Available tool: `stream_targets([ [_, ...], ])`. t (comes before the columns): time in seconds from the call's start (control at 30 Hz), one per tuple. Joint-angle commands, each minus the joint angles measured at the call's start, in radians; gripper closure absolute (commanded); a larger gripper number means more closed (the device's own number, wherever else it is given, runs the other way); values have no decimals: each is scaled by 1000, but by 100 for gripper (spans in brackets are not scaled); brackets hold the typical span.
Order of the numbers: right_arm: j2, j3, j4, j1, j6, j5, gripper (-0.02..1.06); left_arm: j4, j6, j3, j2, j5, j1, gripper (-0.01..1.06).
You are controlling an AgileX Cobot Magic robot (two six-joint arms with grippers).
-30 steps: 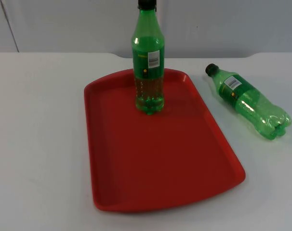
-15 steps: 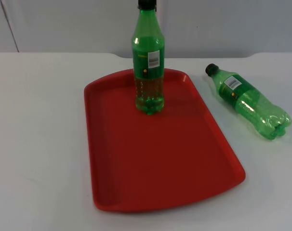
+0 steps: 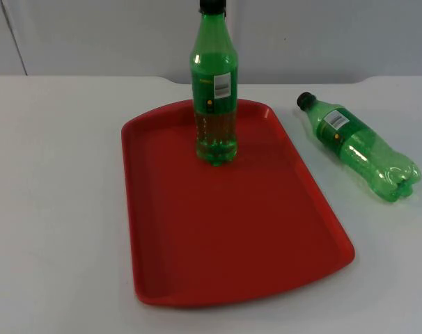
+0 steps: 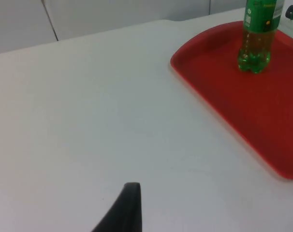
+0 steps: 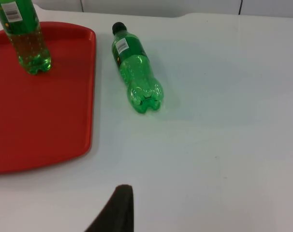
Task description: Place the bottle upright on the tray.
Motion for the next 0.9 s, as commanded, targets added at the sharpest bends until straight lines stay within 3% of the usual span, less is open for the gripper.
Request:
stream_targets([
  [0.0,-2,2,-6,-8,1,-4,-1,-11,3,6,-4,2,-6,0],
  [0.87,-2,2,-6,-8,1,-4,-1,-17,7,12,-4,8,-6,0],
])
